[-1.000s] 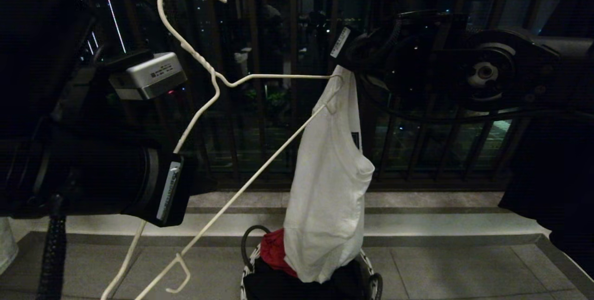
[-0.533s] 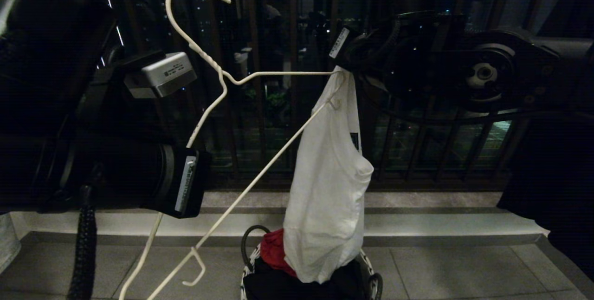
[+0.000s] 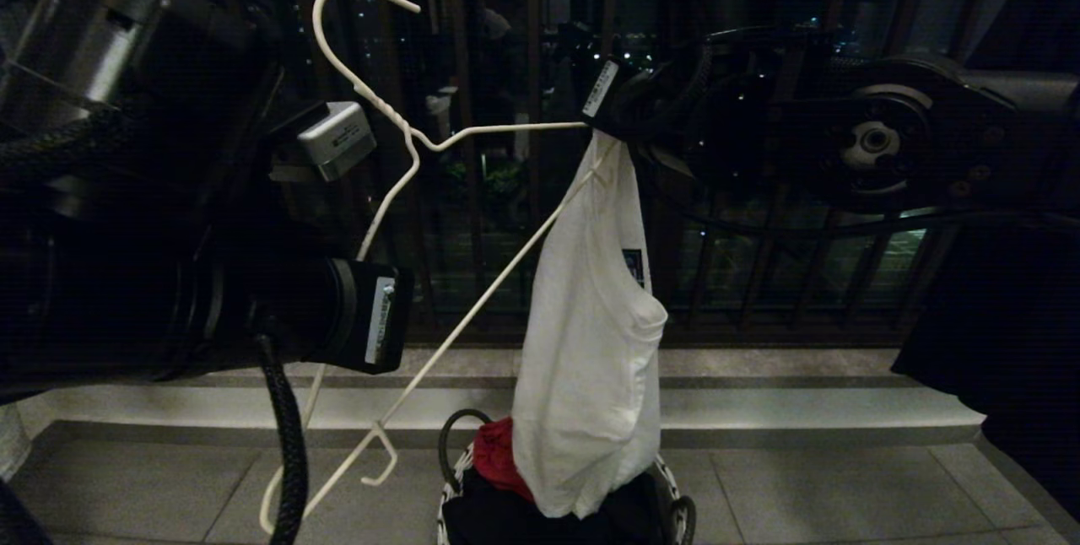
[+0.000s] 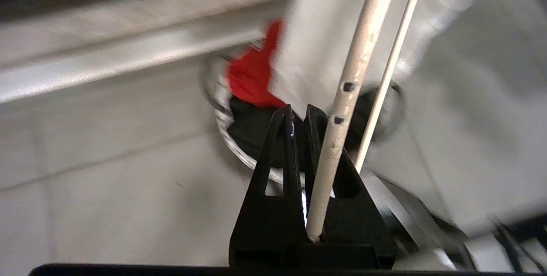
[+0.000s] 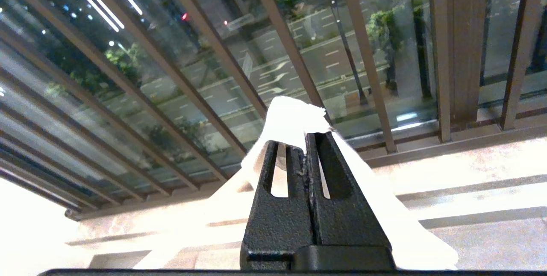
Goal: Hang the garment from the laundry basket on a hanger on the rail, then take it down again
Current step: Hang the clothes on the clothes rack
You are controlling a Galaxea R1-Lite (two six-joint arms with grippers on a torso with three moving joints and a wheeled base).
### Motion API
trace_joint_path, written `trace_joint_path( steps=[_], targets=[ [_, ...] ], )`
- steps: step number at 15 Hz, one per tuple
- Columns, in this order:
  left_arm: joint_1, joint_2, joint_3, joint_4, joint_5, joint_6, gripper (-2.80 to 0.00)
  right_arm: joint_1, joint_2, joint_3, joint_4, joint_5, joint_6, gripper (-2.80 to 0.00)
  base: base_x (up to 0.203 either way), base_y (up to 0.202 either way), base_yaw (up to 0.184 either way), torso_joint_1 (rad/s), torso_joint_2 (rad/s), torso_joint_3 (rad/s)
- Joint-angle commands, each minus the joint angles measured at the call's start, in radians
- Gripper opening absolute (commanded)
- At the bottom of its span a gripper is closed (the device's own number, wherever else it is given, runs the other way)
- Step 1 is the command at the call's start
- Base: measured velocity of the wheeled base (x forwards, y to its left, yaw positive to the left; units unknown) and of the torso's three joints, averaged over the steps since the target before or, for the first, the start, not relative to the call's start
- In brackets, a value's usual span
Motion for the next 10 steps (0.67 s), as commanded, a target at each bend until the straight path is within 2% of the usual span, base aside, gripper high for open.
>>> trace_joint_path(
  steps=[1,4,7,10],
  targets=[
    [-0.011,0.031,0.021,-0.015,0.056,-0.001,-2.80,0.011,0.000,-0.001,0.005,-0.003,0.003,-2.80,0.000,0.000,0.000,0.000,0.00,0.000],
    [-0.013,0.037,0.033,-0.016,0.070,0.000,-2.80,0.032,-0.001,-0.001,0.007,-0.003,-0.005,-2.80,0.000,0.000,0.000,0.000,0.00,0.000],
    [-0.021,0.060,0.042,-0.016,0.153,0.000,-2.80,0.053,0.001,-0.002,0.030,0.002,-0.031,-2.80,0.000,0.000,0.000,0.000,0.00,0.000],
    [-0.030,0.064,0.043,-0.024,0.163,-0.003,-2.80,0.066,0.009,-0.002,0.034,0.026,-0.109,-2.80,0.000,0.000,0.000,0.000,0.00,0.000]
  ],
)
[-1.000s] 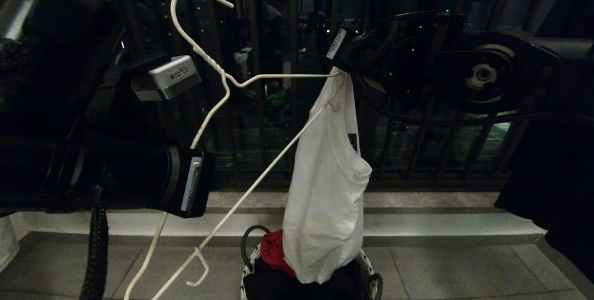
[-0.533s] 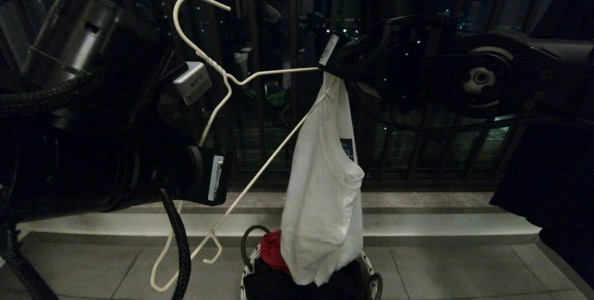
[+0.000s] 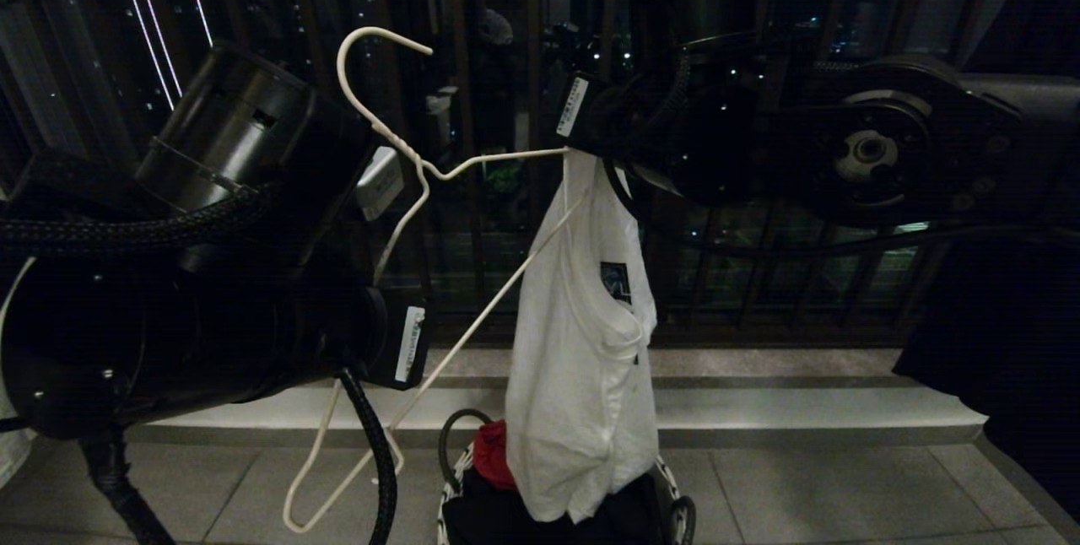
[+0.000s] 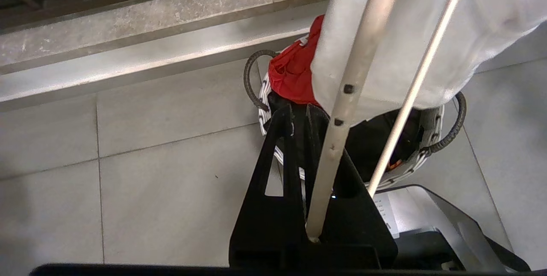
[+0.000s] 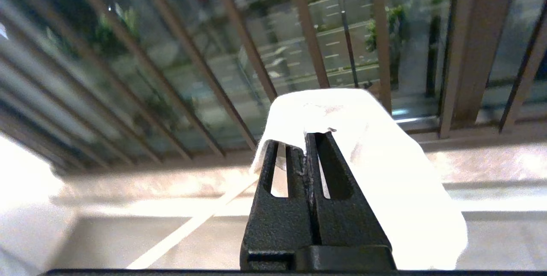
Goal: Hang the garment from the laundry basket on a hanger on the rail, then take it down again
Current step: Hang the clothes on the clothes rack
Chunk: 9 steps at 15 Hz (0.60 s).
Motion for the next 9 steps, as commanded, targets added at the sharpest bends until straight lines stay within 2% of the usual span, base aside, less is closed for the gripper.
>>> trace_joint_path(
  steps=[1,3,5,6,9],
  targets=[
    [-0.003,0.005,0.008,-0.024,0.002,-0.005,-2.80,0.013,0.006,-0.001,-0.004,0.023,-0.057,-2.80,0.000,0.000,0.000,0.000,0.00,0.000],
    [-0.003,0.002,0.036,-0.108,-0.006,-0.002,-2.80,0.030,0.002,-0.003,-0.009,0.056,-0.138,-2.80,0.000,0.000,0.000,0.000,0.00,0.000],
    [-0.002,-0.001,0.076,-0.201,-0.053,0.009,-2.80,0.044,0.002,-0.003,-0.018,0.082,-0.226,-2.80,0.000,0.000,0.000,0.000,0.00,0.000],
    [0.000,-0.004,0.096,-0.243,-0.076,0.021,-2.80,0.047,0.000,-0.003,-0.027,0.096,-0.250,-2.80,0.000,0.000,0.000,0.000,0.00,0.000],
    [0.009,0.000,0.132,-0.337,-0.085,0.038,-2.80,0.064,-0.015,-0.003,-0.041,0.116,-0.305,-2.80,0.000,0.000,0.000,0.000,0.00,0.000]
  ],
)
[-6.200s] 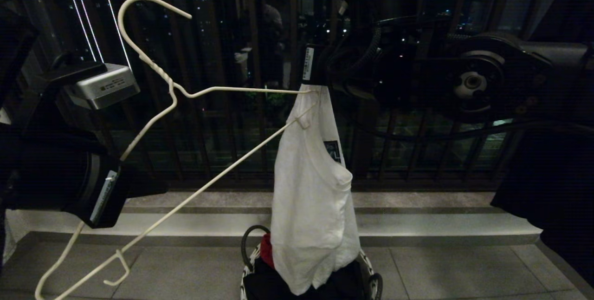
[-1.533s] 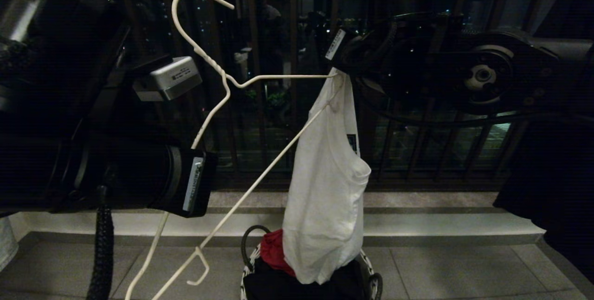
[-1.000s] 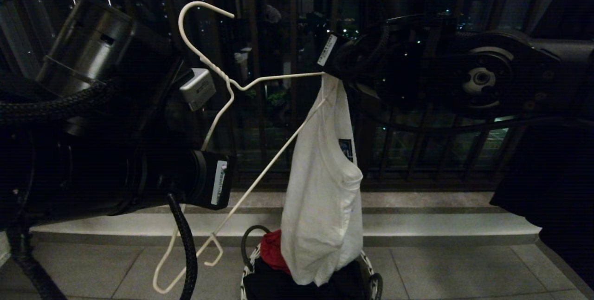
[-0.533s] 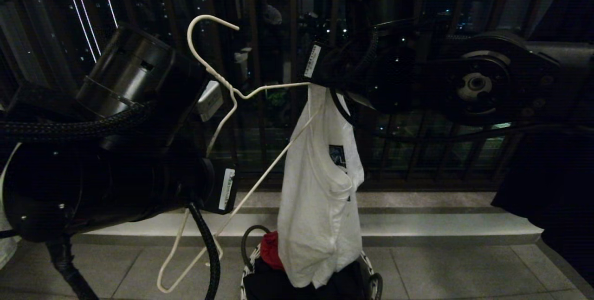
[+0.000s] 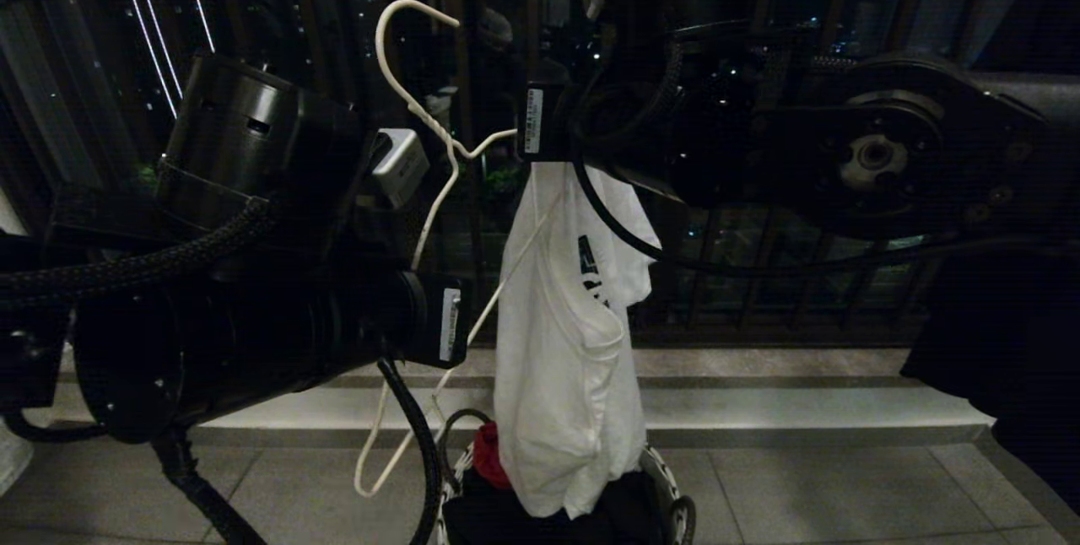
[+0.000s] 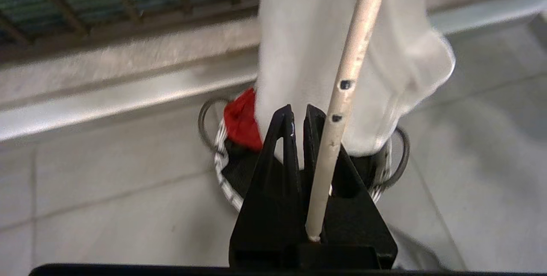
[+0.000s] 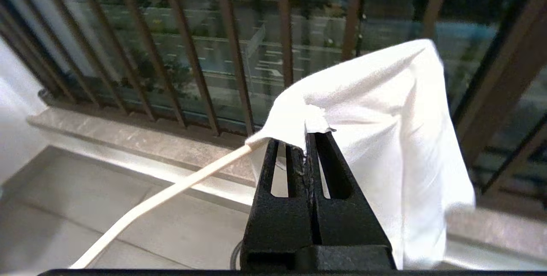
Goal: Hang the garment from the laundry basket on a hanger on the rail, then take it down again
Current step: Hang the clothes on the clothes rack
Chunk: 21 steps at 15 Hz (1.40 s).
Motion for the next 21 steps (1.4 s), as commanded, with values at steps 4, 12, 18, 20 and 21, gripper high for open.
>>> trace_joint_path(
  steps=[4,12,18,20,21],
  targets=[
    [0.021,0.001,0.035,-0.073,-0.045,0.003,-2.80,0.015,-0.035,0.006,0.001,0.027,-0.054,-2.80,0.000,0.000,0.000,0.000,0.00,0.000],
    [0.048,-0.004,0.105,-0.253,-0.117,0.006,-2.80,0.098,-0.087,0.084,0.001,0.054,-0.181,-2.80,0.000,0.000,0.000,0.000,0.00,0.000],
    [0.047,-0.007,0.108,-0.255,-0.117,0.006,-2.80,0.162,-0.091,0.083,0.006,0.048,-0.217,-2.80,0.000,0.000,0.000,0.000,0.00,0.000],
    [0.047,-0.013,0.109,-0.276,-0.117,0.006,-2.80,0.172,-0.091,0.086,0.009,0.035,-0.217,-2.80,0.000,0.000,0.000,0.000,0.00,0.000],
    [0.047,-0.013,0.114,-0.279,-0.117,0.007,-2.80,0.176,-0.093,0.094,0.009,0.033,-0.217,-2.80,0.000,0.000,0.000,0.000,0.00,0.000]
  ],
)
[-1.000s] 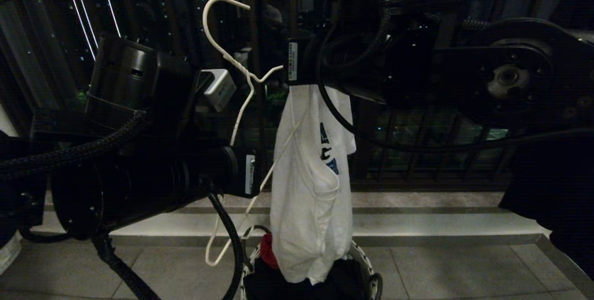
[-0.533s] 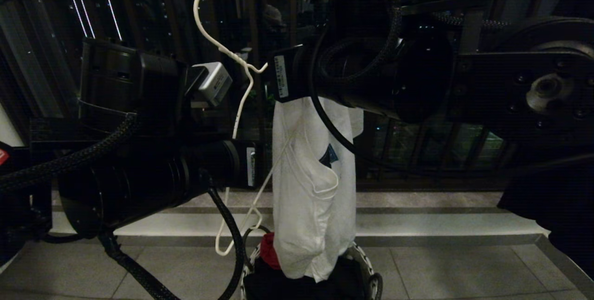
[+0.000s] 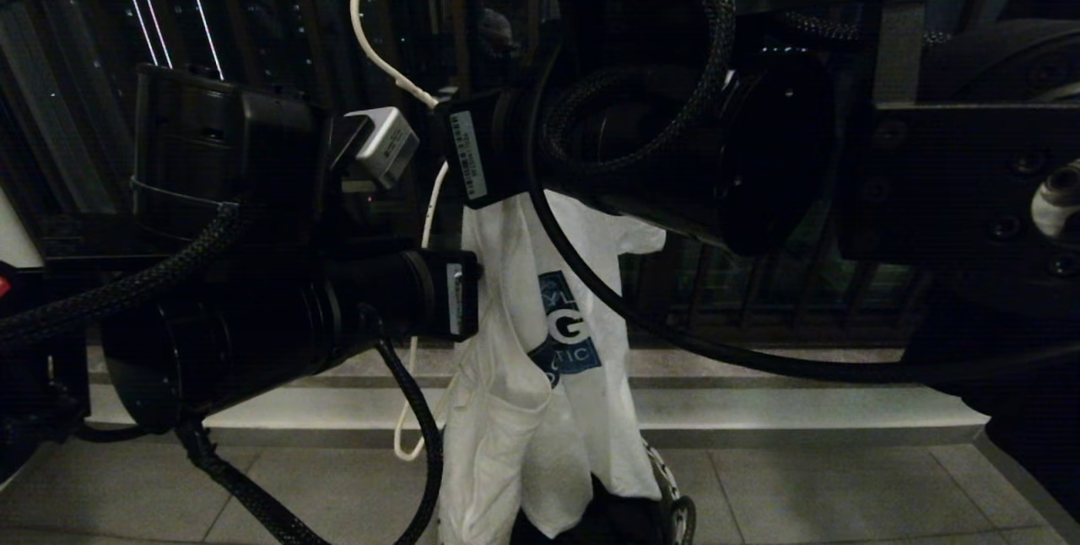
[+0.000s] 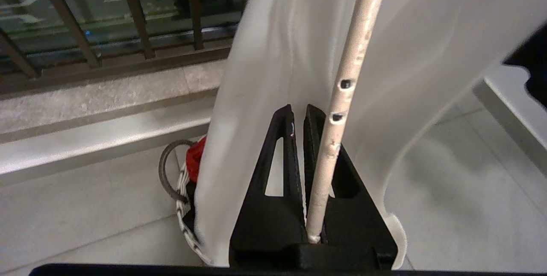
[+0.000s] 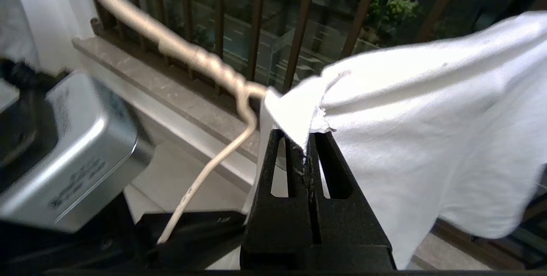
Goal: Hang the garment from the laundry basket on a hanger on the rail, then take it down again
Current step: Hang the clothes on the clothes rack
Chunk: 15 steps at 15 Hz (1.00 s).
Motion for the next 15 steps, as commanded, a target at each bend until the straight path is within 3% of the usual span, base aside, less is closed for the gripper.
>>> trace_joint_path(
  steps=[1,7,12,15],
  targets=[
    [0.001,-0.004,0.005,-0.005,0.002,-0.002,-2.80,0.014,-0.007,0.014,0.002,-0.007,-0.001,-2.80,0.000,0.000,0.000,0.000,0.00,0.000],
    [0.001,0.000,0.057,-0.133,0.000,0.027,-2.80,0.031,-0.011,0.028,0.004,-0.010,-0.001,-2.80,0.000,0.000,0.000,0.000,0.00,0.000],
    [0.001,-0.003,0.062,-0.156,0.002,0.027,-2.80,0.039,-0.011,0.033,0.002,-0.032,-0.018,-2.80,0.000,0.000,0.000,0.000,0.00,0.000],
    [0.001,0.002,0.094,-0.249,0.000,0.030,-2.80,0.053,-0.011,0.048,-0.001,-0.033,-0.018,-2.80,0.000,0.000,0.000,0.000,0.00,0.000]
  ],
)
